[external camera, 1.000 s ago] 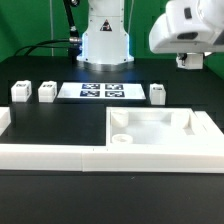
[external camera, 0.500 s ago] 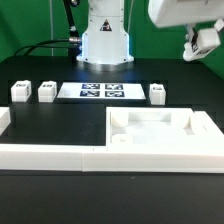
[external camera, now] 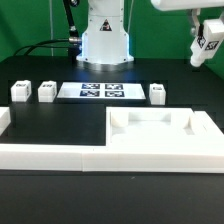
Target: Assemble square table
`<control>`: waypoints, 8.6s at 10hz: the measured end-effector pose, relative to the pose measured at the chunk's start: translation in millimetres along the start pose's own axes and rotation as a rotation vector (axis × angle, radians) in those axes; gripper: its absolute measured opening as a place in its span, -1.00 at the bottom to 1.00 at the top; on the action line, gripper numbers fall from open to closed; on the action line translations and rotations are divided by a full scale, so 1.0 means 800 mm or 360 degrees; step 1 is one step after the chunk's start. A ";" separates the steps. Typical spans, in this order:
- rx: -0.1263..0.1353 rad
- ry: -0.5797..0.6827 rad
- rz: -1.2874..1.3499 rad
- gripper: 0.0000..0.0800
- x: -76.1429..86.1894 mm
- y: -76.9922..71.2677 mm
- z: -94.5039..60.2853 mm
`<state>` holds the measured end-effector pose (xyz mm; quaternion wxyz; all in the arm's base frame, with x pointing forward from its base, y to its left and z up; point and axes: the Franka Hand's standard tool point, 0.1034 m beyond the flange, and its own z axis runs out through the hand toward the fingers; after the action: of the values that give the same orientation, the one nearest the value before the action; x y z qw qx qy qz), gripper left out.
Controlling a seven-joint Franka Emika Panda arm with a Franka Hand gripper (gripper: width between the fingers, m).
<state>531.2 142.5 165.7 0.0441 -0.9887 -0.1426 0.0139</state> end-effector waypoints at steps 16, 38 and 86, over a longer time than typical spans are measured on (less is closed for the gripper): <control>-0.0097 0.0726 -0.0167 -0.27 0.098 0.082 0.069; -0.0084 0.0711 -0.0170 0.60 0.097 0.082 0.108; 0.0289 -0.0189 0.2617 -0.04 0.108 0.052 0.123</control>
Offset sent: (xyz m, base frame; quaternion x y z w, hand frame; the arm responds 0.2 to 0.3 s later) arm 0.0961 -0.0277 0.0291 -0.1033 0.2378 -0.0758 0.9628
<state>621.7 135.6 62.6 0.0920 -0.7677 0.6254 0.1052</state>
